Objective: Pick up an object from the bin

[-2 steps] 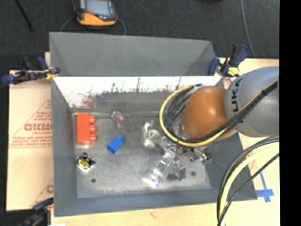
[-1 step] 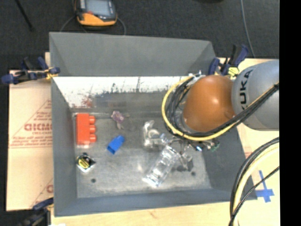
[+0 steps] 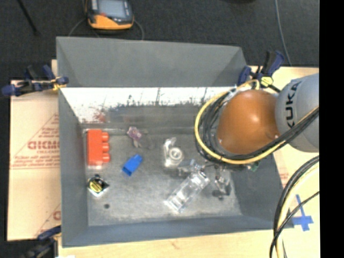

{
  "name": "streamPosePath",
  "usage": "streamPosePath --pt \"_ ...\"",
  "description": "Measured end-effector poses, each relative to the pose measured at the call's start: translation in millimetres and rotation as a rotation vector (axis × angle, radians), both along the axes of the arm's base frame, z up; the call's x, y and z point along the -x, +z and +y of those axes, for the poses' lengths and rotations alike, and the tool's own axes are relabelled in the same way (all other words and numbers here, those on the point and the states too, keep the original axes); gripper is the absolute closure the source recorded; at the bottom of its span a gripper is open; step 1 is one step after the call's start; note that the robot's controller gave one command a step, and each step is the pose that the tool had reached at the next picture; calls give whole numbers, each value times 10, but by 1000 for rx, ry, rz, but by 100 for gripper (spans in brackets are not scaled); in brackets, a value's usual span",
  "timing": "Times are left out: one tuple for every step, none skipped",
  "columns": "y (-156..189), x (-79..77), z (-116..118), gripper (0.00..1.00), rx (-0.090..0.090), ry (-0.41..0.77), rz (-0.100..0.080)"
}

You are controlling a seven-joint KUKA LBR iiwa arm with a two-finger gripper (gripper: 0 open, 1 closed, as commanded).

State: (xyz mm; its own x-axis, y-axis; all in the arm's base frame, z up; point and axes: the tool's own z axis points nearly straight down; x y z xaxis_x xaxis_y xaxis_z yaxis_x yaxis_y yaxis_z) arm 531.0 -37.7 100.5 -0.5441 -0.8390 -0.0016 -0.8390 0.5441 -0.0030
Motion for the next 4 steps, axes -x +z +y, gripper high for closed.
streamPosePath --pt "-317 73 104 0 -3 3 2" --pt "-313 64 105 0 -3 1 0" --pt "-307 57 107 100 -4 0 -2" --pt "-228 55 102 100 -2 -4 1"
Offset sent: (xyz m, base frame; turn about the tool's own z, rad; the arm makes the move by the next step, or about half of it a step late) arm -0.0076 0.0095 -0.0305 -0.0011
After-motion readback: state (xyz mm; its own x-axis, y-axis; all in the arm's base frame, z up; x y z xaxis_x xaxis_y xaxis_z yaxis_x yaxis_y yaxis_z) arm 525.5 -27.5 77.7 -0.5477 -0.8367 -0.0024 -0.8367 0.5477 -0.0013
